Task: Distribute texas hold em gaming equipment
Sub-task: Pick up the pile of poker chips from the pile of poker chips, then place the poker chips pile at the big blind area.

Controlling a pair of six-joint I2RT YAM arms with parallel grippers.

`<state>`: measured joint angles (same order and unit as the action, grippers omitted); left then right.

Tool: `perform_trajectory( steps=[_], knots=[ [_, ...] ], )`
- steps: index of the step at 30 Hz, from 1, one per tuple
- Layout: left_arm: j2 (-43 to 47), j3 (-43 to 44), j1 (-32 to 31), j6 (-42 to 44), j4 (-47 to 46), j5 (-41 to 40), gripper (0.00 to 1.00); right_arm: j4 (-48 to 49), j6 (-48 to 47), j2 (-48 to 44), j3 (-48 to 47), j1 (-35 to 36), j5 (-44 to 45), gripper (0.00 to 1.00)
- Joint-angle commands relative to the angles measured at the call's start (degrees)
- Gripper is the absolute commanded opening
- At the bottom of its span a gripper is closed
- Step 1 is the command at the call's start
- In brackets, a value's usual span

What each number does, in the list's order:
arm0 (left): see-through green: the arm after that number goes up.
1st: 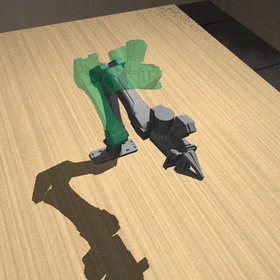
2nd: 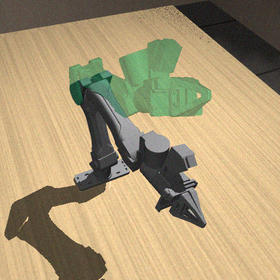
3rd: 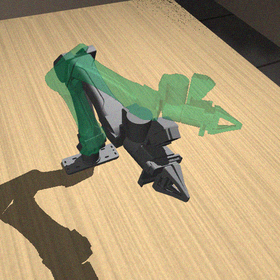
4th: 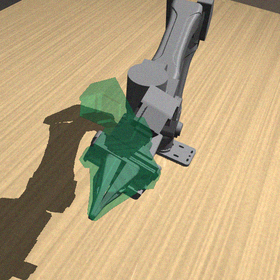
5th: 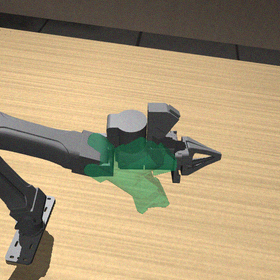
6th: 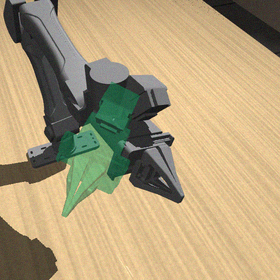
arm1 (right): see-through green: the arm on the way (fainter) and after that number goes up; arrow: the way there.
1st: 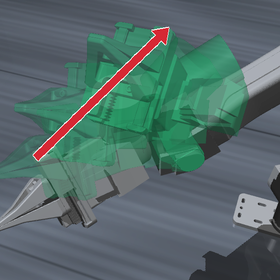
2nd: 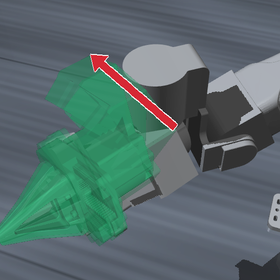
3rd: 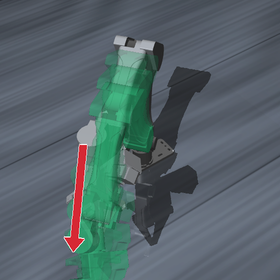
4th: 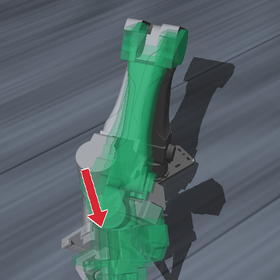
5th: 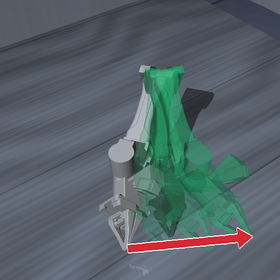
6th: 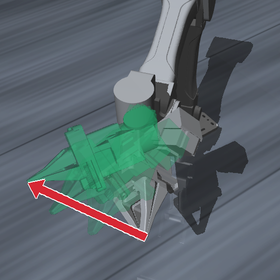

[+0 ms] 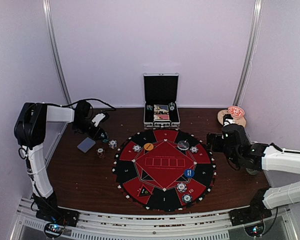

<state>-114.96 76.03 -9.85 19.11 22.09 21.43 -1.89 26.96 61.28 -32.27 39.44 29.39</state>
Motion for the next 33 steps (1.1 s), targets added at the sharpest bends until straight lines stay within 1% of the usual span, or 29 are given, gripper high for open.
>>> perform_trajectory(
  steps=[1,2,7,8,15,20,23,28,33],
  knots=[
    [3.0,-1.3,-0.2,0.8,-2.0,1.3,0.32,0.1,-0.4,-0.8,-0.3,-0.3,-0.1,1.00],
    [3.2,-1.5,-0.2,0.8,-2.3,1.1,0.30,0.1,-0.4,-0.9,-0.3,-0.3,-0.1,1.00],
    [4.7,-2.5,-0.2,0.8,-3.4,1.0,0.29,0.1,-0.4,-0.8,-0.3,-0.3,-0.2,1.00],
    [5.2,-2.9,-0.1,0.8,-3.9,0.9,0.27,0.1,-0.4,-0.8,-0.3,-0.3,-0.2,1.00],
    [9.7,-5.6,-0.1,1.1,-6.7,1.8,0.26,0.2,-0.5,-0.6,-0.3,-0.3,-0.3,1.00],
    [13.0,-7.4,-0.7,3.2,-6.7,5.2,0.26,0.2,-0.5,-0.4,-0.3,-0.3,-0.3,1.00],
    [15.1,-9.2,-2.6,5.3,-6.7,6.4,0.26,0.2,-0.5,-0.3,-0.3,-0.3,-0.3,1.00],
    [17.5,-12.3,-7.5,8.8,-6.8,6.9,0.26,0.2,-0.5,-0.2,-0.3,-0.3,-0.3,1.00],
    [18.1,-15.0,-12.7,10.0,-8.3,5.5,0.26,0.3,-0.5,-0.2,-0.4,-0.3,-0.3,1.00]
  ],
)
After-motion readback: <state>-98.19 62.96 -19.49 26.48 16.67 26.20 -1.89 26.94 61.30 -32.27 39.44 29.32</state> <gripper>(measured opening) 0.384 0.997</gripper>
